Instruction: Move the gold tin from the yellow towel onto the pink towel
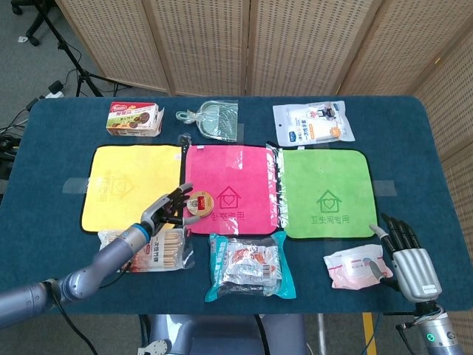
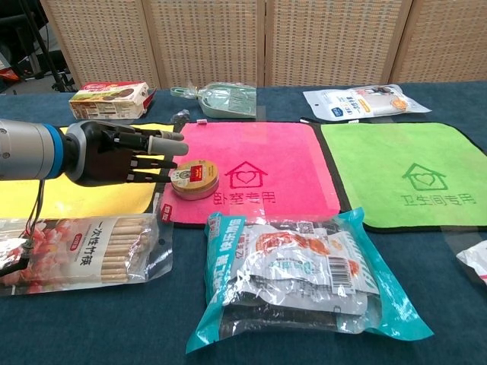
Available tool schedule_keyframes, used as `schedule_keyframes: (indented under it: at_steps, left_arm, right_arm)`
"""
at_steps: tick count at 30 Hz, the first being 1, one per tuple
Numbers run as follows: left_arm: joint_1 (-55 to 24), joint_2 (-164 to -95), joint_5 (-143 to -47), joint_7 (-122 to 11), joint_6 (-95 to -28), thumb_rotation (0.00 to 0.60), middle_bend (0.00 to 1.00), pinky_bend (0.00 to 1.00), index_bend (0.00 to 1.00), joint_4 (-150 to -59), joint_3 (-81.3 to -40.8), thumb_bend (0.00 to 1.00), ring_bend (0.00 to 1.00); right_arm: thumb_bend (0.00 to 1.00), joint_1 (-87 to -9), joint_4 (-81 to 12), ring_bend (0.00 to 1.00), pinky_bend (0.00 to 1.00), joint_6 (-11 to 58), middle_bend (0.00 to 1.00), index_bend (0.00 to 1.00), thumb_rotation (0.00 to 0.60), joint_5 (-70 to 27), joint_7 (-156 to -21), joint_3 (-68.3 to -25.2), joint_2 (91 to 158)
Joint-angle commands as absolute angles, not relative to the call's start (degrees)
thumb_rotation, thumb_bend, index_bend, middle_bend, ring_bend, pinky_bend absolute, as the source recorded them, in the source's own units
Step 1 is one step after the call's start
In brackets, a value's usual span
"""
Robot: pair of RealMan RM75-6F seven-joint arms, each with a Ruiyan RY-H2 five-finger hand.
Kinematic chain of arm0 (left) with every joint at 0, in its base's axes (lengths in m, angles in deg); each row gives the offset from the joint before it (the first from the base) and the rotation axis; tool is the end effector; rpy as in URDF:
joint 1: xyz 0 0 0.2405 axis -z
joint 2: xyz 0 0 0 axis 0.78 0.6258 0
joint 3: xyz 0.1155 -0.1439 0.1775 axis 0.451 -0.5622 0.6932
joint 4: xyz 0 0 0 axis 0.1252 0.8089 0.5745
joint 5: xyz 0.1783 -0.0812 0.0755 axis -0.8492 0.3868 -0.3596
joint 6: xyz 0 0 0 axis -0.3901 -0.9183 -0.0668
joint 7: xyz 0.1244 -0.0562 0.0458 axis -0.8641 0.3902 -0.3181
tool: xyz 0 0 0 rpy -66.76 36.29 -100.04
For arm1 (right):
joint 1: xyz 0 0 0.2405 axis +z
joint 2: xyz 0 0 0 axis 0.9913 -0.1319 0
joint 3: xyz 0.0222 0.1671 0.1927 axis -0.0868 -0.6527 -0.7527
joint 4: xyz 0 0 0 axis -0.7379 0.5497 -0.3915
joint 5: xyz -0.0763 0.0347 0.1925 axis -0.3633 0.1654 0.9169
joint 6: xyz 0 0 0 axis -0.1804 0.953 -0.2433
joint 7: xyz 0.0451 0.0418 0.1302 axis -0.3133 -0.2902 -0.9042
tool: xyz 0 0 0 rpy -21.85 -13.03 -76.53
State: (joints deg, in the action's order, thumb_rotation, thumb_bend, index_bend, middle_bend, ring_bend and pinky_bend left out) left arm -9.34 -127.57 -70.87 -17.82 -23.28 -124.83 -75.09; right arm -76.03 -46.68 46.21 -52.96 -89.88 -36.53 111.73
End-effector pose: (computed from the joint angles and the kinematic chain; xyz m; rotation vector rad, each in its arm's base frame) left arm -0.1358 0.3427 -0.0154 -0.9428 -2.5770 -1.1304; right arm -0.2986 -0.1778 0.1200 1.5190 -0.8955 1.0284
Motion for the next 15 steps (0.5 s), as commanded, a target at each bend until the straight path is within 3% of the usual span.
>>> schedule_keyframes:
  at_steps: [1, 15]
  left_arm:
    - [-8.57, -128.16, -70.3, -18.39, -23.58, 0.6, 0.0, 0.0, 0.06, -124.66, -74.92, 0.21, 0.0]
    - [-4.28, -131.03, -67.34, -21.26, -24.68, 0.6, 0.0, 0.0, 0.06, -124.08, -74.28, 0.21, 0.0]
  right_arm:
    - [0.36, -76.01, -46.66, 0.0, 0.07, 46.12, 0.0, 0.15, 0.6, -52.98, -89.93, -36.49, 111.73]
    - [0.36, -75.89, -46.6, 0.0, 0.07, 45.91, 0.0, 0.15, 0.6, -53.29, -89.89, -36.3, 111.86]
